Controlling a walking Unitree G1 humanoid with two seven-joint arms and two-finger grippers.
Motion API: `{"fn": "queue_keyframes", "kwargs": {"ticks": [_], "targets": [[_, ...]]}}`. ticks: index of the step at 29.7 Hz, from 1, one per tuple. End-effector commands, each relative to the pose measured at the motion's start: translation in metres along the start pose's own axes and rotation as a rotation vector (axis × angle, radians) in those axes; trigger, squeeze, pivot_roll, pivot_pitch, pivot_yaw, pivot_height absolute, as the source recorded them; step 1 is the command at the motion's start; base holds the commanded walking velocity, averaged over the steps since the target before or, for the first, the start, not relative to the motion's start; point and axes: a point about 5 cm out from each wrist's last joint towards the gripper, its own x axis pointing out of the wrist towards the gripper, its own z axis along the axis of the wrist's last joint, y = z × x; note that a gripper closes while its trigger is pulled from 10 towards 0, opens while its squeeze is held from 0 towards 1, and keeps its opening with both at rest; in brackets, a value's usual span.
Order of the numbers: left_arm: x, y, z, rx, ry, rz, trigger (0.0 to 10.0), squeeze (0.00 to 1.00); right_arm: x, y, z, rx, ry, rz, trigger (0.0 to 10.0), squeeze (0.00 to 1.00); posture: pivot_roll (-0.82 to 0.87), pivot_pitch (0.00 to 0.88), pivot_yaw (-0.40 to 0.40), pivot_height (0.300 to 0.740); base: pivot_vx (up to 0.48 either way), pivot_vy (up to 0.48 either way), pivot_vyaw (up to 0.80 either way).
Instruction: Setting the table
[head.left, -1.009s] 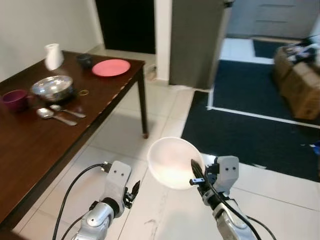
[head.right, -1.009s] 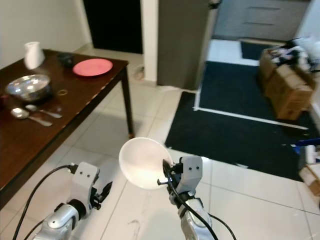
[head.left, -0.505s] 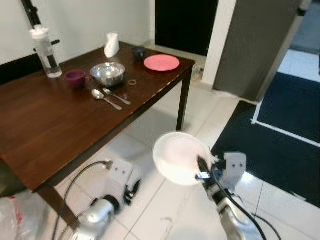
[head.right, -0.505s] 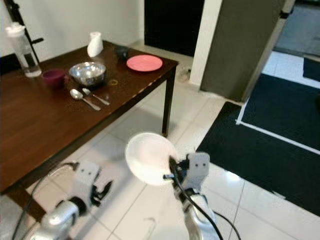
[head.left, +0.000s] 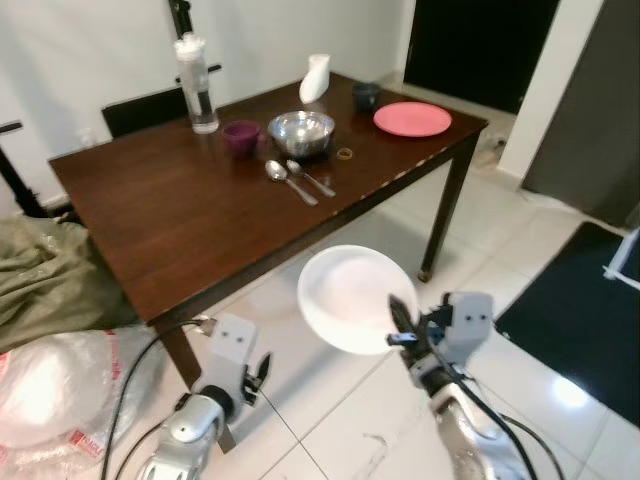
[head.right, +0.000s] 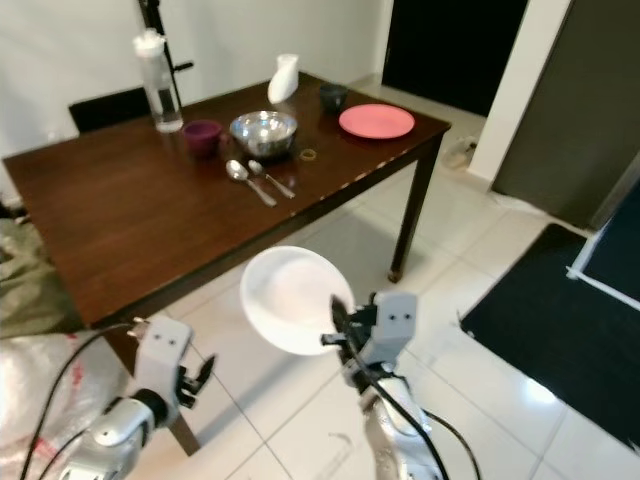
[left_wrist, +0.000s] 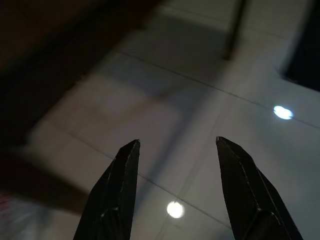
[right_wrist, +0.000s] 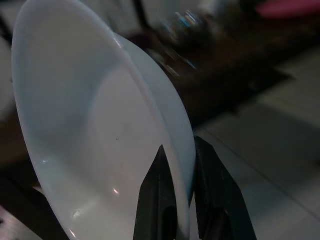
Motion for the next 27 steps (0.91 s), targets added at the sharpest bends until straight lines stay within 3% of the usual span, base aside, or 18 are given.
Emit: {"fn": "queue_keyframes", "kwargs": {"ticks": [1, 5, 8, 21, 27], "targets": [[0.003, 0.012, 0.01, -0.008, -0.037, 0.075, 10.0, 0.0, 0.003, 0.008, 0.013, 0.024, -0.048, 0.031, 10.0, 0.0, 0.01, 0.086, 0.074, 0.74, 0.255, 0.0, 0.79], [0.011, 0.032, 0.038, -0.005, -0.122, 0.192, 10.0, 0.0, 0.011, 0.015, 0.031, 0.025, -0.1, 0.059, 10.0, 0.0, 0.01, 0.084, 0.073, 0.74, 0.48, 0.0, 0.56], [0.012, 0.036, 0.045, -0.009, -0.143, 0.211, 10.0, 0.0, 0.012, 0.016, 0.035, 0.024, -0.113, 0.06, 10.0, 0.0, 0.01, 0.082, 0.074, 0.74, 0.48, 0.0, 0.0], [0.014, 0.033, 0.054, -0.009, -0.181, 0.22, 10.0, 0.0, 0.008, 0.016, 0.037, 0.002, -0.091, 0.097, 10.0, 0.0, 0.0, 0.082, 0.069, 0.74, 0.48, 0.0, 0.0], [0.014, 0.032, 0.056, -0.002, -0.192, 0.226, 10.0, 0.0, 0.008, 0.017, 0.037, 0.01, -0.084, 0.11, 10.0, 0.0, 0.0, 0.082, 0.069, 0.74, 0.48, 0.0, 0.6]]}}
